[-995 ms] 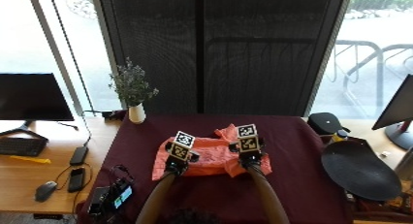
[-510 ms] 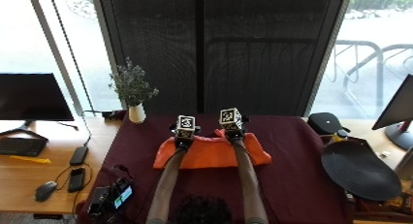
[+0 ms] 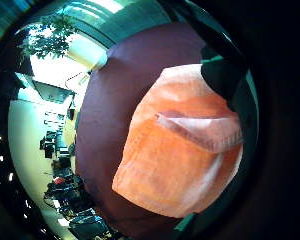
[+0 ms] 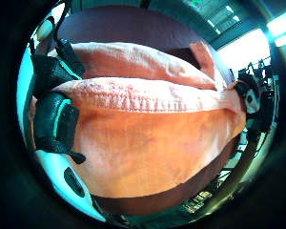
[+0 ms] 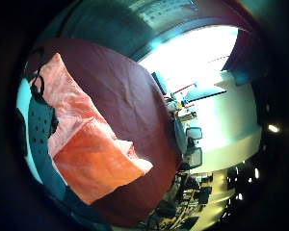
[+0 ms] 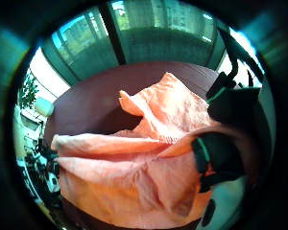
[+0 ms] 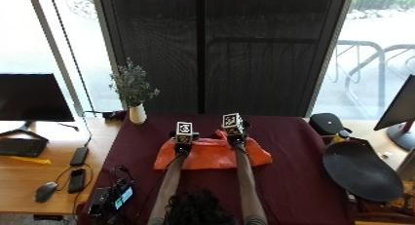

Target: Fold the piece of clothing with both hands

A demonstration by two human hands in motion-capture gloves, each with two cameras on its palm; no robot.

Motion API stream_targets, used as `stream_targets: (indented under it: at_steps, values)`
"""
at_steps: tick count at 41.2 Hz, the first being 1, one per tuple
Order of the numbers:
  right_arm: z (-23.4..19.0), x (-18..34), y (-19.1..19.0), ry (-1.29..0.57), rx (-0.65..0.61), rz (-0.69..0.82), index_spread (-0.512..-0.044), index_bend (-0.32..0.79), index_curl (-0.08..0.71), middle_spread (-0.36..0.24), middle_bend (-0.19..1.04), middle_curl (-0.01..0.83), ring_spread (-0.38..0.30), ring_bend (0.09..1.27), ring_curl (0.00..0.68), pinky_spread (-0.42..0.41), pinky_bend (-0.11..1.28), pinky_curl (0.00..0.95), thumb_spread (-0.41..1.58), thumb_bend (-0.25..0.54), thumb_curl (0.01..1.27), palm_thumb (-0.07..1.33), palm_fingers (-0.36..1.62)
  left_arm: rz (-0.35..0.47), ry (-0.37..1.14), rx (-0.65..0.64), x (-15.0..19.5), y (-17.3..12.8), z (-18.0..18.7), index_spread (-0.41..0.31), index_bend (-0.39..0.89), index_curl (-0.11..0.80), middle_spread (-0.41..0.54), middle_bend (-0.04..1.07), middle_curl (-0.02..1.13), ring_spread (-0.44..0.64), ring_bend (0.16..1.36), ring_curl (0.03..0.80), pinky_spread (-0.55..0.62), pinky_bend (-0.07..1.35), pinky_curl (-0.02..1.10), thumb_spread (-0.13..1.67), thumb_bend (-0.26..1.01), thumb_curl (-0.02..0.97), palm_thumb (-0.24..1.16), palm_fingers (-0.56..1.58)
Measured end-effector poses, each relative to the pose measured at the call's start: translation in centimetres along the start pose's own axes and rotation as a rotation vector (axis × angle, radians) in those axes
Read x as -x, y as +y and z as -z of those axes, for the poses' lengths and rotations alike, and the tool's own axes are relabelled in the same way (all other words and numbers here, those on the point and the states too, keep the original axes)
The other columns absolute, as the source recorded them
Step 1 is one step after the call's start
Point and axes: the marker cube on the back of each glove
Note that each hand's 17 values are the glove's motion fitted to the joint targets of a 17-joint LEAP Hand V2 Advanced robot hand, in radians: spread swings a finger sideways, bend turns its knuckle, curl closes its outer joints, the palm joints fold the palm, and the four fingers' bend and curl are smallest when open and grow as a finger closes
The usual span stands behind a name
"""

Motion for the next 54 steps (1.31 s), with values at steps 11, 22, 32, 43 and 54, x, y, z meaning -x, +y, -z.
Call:
stream_targets:
  at_steps: [11,22,32,43,54]
  values:
    - [2.6,-11.0,6.4,-0.414,0.031,-0.259,-0.302,0.05,0.326,-0.214,0.24,0.442,-0.239,0.62,0.423,-0.285,0.68,0.407,1.08,-0.04,0.35,0.84,1.0,0.051,-0.118,-0.42,5.1,0.2,5.1,-0.229,0.07,0.446,-0.298,0.49,0.54,-0.26,0.51,0.443,0.03,0.23,0.21,1.34,0.0,0.296,0.77,0.89]
    - [-0.6,-15.8,18.0,-0.49,0.683,-0.55,-0.274,-0.02,0.207,-0.103,0.16,0.415,-0.055,0.62,0.42,-0.064,0.8,0.433,1.21,-0.055,0.31,0.57,0.65,-0.052,-0.041,-0.154,2.5,3.9,0.7,-0.198,0.13,0.406,-0.246,0.33,0.49,-0.19,0.47,0.423,0.05,0.27,0.27,1.31,-0.02,0.305,0.73,0.79]
    - [-4.3,-13.5,17.2,-0.835,0.547,-0.533,-0.302,-0.05,0.074,-0.045,0.17,0.381,-0.105,0.86,0.447,-0.126,0.94,0.427,1.2,0.006,0.31,0.53,0.74,-0.074,0.077,0.276,0.4,7.7,-4.9,-0.151,0.14,0.402,-0.118,0.13,0.43,0.01,0.39,0.409,0.15,0.37,0.34,1.37,-0.08,0.2,0.34,0.47]
    - [-5.7,-14.2,16.3,-0.828,0.351,-0.606,-0.27,0.21,0.182,-0.108,0.15,0.378,-0.19,0.73,0.422,-0.251,0.82,0.39,1.17,0.122,0.39,0.85,1.08,-0.074,0.084,0.234,0.8,6.8,-5.8,-0.117,0.15,0.382,-0.037,0.16,0.39,0.14,0.44,0.383,0.27,0.39,0.34,1.43,-0.02,0.147,0.11,0.38]
    - [0.3,-11.9,13.9,-1.052,0.345,-0.704,-0.267,0.12,0.254,-0.2,0.19,0.406,-0.248,0.65,0.424,-0.327,0.7,0.367,0.9,0.09,0.48,1.01,1.13,-0.02,0.16,0.333,2.3,7.0,-2.7,-0.103,0.14,0.375,-0.014,0.18,0.38,0.19,0.46,0.374,0.31,0.41,0.36,1.45,0.01,0.161,0.12,0.36]
